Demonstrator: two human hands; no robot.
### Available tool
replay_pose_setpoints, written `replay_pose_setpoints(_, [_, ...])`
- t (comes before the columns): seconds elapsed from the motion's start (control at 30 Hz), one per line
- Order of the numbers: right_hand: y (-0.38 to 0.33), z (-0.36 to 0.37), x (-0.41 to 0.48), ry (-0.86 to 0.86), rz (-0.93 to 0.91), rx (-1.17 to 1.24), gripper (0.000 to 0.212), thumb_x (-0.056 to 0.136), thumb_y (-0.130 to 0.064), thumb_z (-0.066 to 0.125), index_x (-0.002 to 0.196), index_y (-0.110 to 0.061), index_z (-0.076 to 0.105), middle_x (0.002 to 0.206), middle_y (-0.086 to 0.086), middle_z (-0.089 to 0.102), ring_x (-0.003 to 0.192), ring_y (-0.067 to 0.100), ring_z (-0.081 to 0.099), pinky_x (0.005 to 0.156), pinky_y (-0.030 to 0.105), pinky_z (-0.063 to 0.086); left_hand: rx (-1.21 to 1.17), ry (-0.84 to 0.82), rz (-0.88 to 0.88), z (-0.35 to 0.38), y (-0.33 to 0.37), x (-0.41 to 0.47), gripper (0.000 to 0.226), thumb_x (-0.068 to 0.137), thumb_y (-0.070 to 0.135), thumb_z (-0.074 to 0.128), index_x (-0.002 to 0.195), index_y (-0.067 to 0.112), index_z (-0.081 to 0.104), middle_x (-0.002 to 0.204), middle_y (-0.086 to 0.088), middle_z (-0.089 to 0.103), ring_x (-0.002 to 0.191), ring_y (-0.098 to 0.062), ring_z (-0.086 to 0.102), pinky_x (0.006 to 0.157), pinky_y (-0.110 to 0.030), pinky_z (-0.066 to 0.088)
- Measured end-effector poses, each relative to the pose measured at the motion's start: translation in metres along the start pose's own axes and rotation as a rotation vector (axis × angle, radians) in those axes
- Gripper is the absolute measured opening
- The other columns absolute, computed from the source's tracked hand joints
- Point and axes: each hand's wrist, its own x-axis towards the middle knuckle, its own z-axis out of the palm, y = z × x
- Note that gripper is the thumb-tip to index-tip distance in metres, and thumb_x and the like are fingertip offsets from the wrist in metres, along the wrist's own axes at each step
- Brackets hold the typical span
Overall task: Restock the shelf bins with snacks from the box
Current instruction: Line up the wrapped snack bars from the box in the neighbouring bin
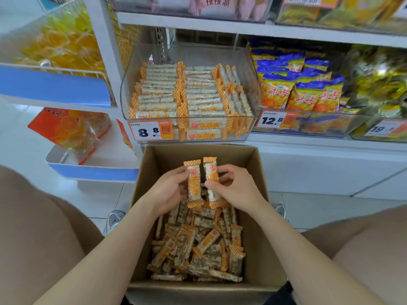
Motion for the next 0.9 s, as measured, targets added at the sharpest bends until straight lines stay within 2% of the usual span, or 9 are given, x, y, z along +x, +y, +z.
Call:
replay_pose_setpoints(0.17, [-0.016, 0.004, -0.012, 0.067, -0.145, -0.040, 0.048, 0.085, -0.046, 0.083, 0.130, -0.036, 0.070, 0.106, -0.021, 0.071, 0.091, -0.005, 0.066, 0.074, 0.010, 0.050, 0.000, -0.041, 0.047, 0.014, 0.026, -0.017, 0.039, 0.111, 0.036, 0.045, 0.137, 0.013, 0.063, 0.131, -0.015, 0.071, 0.125, -0.034, 0.066, 0.110, -0.060, 0.048])
replay_pose_setpoints(0.23, [-0.025, 0.007, -0.015, 0.175, -0.215, -0.099, 0.056, 0.085, -0.051, 0.082, 0.137, -0.039, 0.065, 0.117, -0.021, 0.063, 0.100, -0.004, 0.061, 0.083, 0.016, 0.053, 0.030, -0.056, 0.106, 0.024, 0.042, -0.027, 0.044, 0.110, 0.045, 0.045, 0.138, 0.018, 0.063, 0.131, -0.011, 0.072, 0.123, -0.030, 0.068, 0.109, -0.055, 0.050])
replay_pose_setpoints(0.3, [-0.038, 0.006, -0.017, 0.254, -0.279, -0.083, 0.062, 0.083, -0.053, 0.082, 0.141, -0.040, 0.062, 0.123, -0.019, 0.059, 0.108, -0.003, 0.058, 0.091, 0.021, 0.053, 0.097, -0.069, 0.235, 0.027, 0.055, -0.033, 0.038, 0.106, 0.037, 0.057, 0.140, 0.020, 0.061, 0.132, -0.011, 0.071, 0.125, -0.030, 0.066, 0.109, -0.057, 0.051])
replay_pose_setpoints(0.4, [-0.063, -0.001, -0.019, 0.293, -0.401, -0.006, 0.063, 0.088, -0.045, 0.082, 0.146, -0.035, 0.061, 0.133, -0.021, 0.058, 0.123, -0.005, 0.054, 0.106, 0.014, 0.042, 0.206, -0.026, 0.423, 0.025, 0.080, -0.041, 0.040, 0.097, 0.031, 0.075, 0.135, 0.023, 0.066, 0.130, -0.010, 0.071, 0.126, -0.033, 0.065, 0.108, -0.063, 0.050])
replay_pose_setpoints(0.53, [-0.091, -0.011, -0.011, 0.216, -0.424, 0.136, 0.048, 0.107, -0.026, 0.058, 0.154, -0.030, 0.050, 0.147, -0.020, 0.056, 0.137, -0.004, 0.049, 0.115, 0.029, 0.043, 0.312, 0.097, 0.562, 0.018, 0.125, -0.054, 0.040, 0.094, 0.036, 0.078, 0.129, 0.018, 0.069, 0.120, -0.008, 0.076, 0.115, -0.033, 0.069, 0.108, -0.060, 0.050])
replay_pose_setpoints(0.63, [-0.114, -0.011, 0.002, 0.126, -0.425, 0.170, 0.049, 0.110, -0.026, 0.052, 0.158, -0.030, 0.044, 0.150, -0.021, 0.054, 0.137, -0.007, 0.048, 0.112, 0.021, 0.044, 0.378, 0.133, 0.622, 0.006, 0.155, -0.059, 0.028, 0.099, 0.028, 0.072, 0.124, 0.017, 0.071, 0.112, -0.008, 0.078, 0.108, -0.039, 0.071, 0.099, -0.061, 0.055])
replay_pose_setpoints(0.7, [-0.127, -0.011, 0.012, 0.117, -0.443, 0.181, 0.050, 0.110, -0.026, 0.052, 0.159, -0.030, 0.041, 0.153, -0.021, 0.051, 0.139, -0.008, 0.045, 0.112, 0.018, 0.041, 0.440, 0.160, 0.658, 0.003, 0.167, -0.060, 0.030, 0.100, 0.032, 0.070, 0.127, 0.019, 0.069, 0.112, -0.002, 0.078, 0.106, -0.027, 0.074, 0.098, -0.051, 0.059])
replay_pose_setpoints(0.8, [-0.146, -0.010, 0.038, 0.190, -0.452, 0.093, 0.050, 0.109, -0.025, 0.053, 0.157, -0.029, 0.042, 0.150, -0.021, 0.051, 0.130, -0.009, 0.051, 0.106, 0.019, 0.047, 0.783, 0.549, 0.863, -0.014, 0.169, -0.045, 0.037, 0.104, 0.050, 0.059, 0.132, 0.025, 0.062, 0.120, 0.007, 0.065, 0.113, -0.016, 0.059, 0.097, -0.035, 0.049])
replay_pose_setpoints(0.9, [-0.162, -0.012, 0.078, 0.348, -0.504, -0.067, 0.045, 0.105, -0.017, 0.056, 0.149, -0.022, 0.049, 0.139, -0.010, 0.057, 0.116, -0.007, 0.053, 0.097, 0.010, 0.045, 1.133, 0.918, 0.894, -0.031, 0.165, -0.018, 0.043, 0.095, 0.021, 0.055, 0.137, 0.009, 0.053, 0.131, -0.016, 0.048, 0.117, -0.039, 0.043, 0.098, -0.044, 0.033])
